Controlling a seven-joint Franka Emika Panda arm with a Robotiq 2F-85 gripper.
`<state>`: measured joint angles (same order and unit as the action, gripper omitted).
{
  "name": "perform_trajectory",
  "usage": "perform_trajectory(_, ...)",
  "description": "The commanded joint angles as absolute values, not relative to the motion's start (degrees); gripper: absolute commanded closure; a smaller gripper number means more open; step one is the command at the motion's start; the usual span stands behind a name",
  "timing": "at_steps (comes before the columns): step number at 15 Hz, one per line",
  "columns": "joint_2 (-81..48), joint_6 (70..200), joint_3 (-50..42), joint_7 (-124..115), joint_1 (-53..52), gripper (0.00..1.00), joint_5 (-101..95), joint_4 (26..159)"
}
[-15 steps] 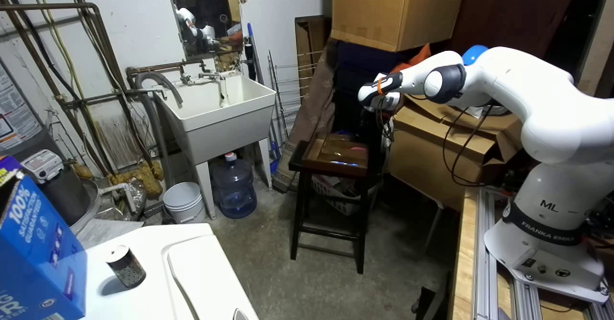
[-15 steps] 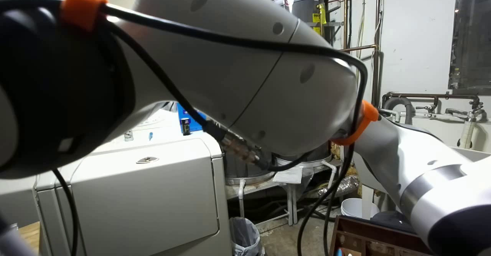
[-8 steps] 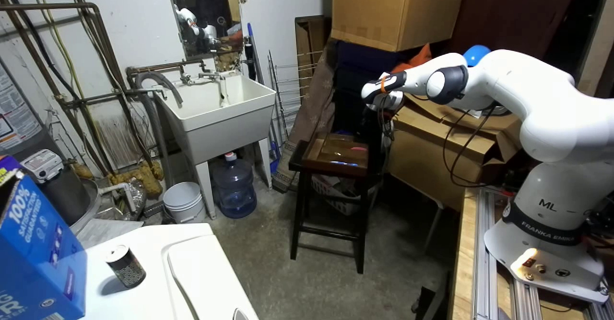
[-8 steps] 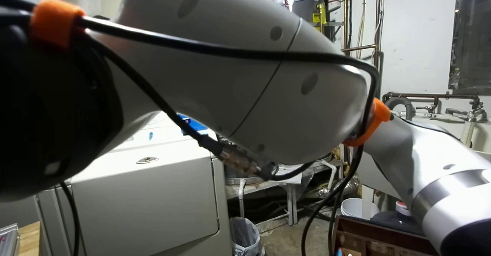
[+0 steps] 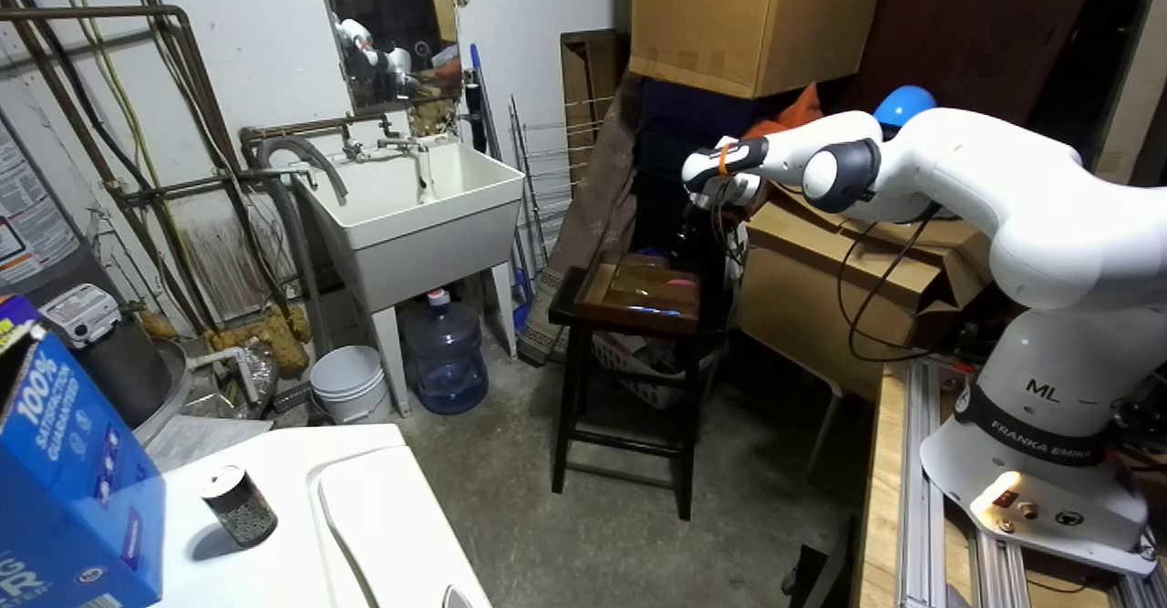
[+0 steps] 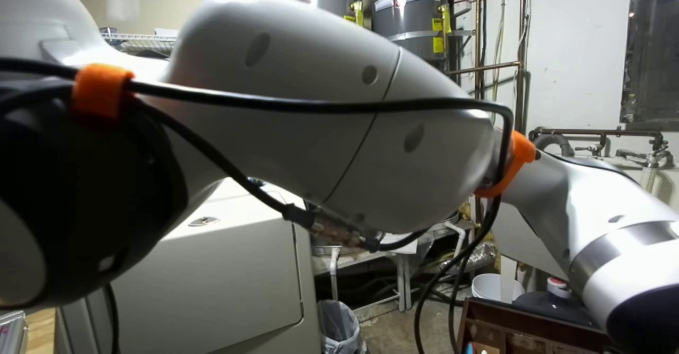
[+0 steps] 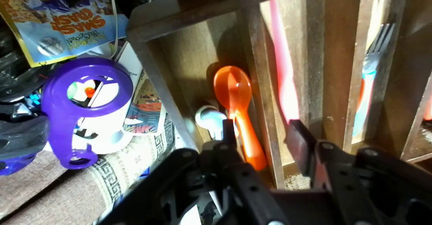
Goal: Move the pink thing from the utensil organizer to the washing machine
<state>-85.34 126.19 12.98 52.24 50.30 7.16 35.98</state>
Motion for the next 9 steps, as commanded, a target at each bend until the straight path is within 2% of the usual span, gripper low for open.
perform_trajectory(1,-85.4,124.6,11.2,52.3,49.5,0.55,10.7,35.5)
perform_trajectory(9,-85.4,125.9,7.3,46.2,49.0,0.60,11.2,36.0)
